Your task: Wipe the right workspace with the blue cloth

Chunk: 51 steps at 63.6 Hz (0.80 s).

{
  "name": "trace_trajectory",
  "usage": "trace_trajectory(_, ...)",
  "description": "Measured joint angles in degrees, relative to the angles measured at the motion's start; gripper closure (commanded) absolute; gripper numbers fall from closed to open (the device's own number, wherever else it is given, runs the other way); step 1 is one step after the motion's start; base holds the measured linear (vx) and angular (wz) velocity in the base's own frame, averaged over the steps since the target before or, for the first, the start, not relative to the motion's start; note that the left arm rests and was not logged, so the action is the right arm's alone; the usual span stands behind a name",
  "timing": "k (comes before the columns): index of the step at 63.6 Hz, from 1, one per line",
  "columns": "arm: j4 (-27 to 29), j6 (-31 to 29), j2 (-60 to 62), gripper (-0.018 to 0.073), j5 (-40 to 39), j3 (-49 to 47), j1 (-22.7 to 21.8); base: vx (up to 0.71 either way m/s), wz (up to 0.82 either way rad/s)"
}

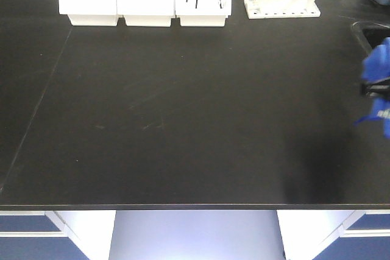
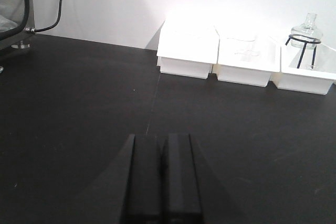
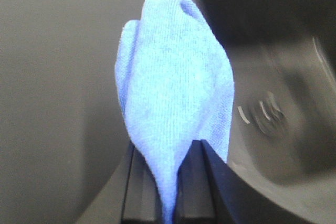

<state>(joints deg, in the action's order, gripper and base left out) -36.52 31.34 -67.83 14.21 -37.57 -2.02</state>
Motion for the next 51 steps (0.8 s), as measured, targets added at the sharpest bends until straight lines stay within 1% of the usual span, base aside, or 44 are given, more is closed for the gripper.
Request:
trace_trajectory(8,1.3,-0.3,7.4,0.0559,0.5,4.8,6.7,0.0,0.0)
trace_trajectory(15,1.7,-0.5,13.0,0.0559,2.2,7.2,9.8,0.0,0.0)
trace_trajectory(30,1.9,-0.6,22.0,0.0559,5.7,8.2,10.2,0.0,0.0)
trace_trajectory(51,1.9,-0.6,25.5,0.0559,6.2,8.2,10.2,0.0,0.0)
